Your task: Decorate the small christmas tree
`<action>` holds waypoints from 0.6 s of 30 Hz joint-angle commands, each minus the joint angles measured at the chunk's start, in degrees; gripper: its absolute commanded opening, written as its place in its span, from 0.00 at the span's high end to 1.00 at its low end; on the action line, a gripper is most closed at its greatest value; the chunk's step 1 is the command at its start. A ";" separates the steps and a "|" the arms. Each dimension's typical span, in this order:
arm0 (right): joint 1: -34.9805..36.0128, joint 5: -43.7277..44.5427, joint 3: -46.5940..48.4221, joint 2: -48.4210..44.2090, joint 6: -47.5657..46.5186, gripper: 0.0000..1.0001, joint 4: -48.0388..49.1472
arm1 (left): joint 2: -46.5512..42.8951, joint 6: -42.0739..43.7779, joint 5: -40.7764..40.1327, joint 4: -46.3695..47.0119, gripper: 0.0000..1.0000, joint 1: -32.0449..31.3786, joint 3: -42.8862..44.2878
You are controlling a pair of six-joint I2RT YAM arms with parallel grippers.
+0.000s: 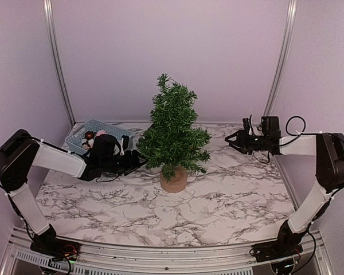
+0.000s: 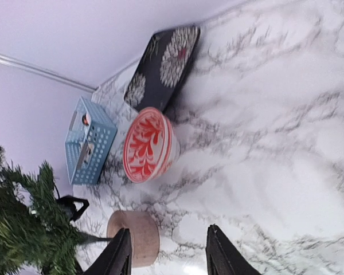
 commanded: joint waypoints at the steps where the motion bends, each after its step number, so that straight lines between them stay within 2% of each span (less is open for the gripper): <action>1: -4.23 2.23 11.42 0.36 -3.31 0.55 -8.89 | -4.82 4.51 -1.79 -7.89 0.38 0.71 0.31; 8: -4.80 6.32 37.64 12.06 -4.69 0.48 -19.77 | -8.76 10.89 -1.10 -17.06 0.33 3.65 3.57; 10: -4.30 7.65 41.58 15.32 -3.74 0.46 -20.59 | -8.32 12.84 -1.30 -20.09 0.32 3.65 4.66; 13: -3.14 9.75 49.87 20.70 -3.44 0.42 -23.36 | -8.78 13.63 -0.83 -19.59 0.31 3.65 3.22; 18: -0.85 12.60 74.57 30.94 -7.34 0.38 -38.70 | -10.30 13.98 -3.02 -19.27 0.30 3.65 2.25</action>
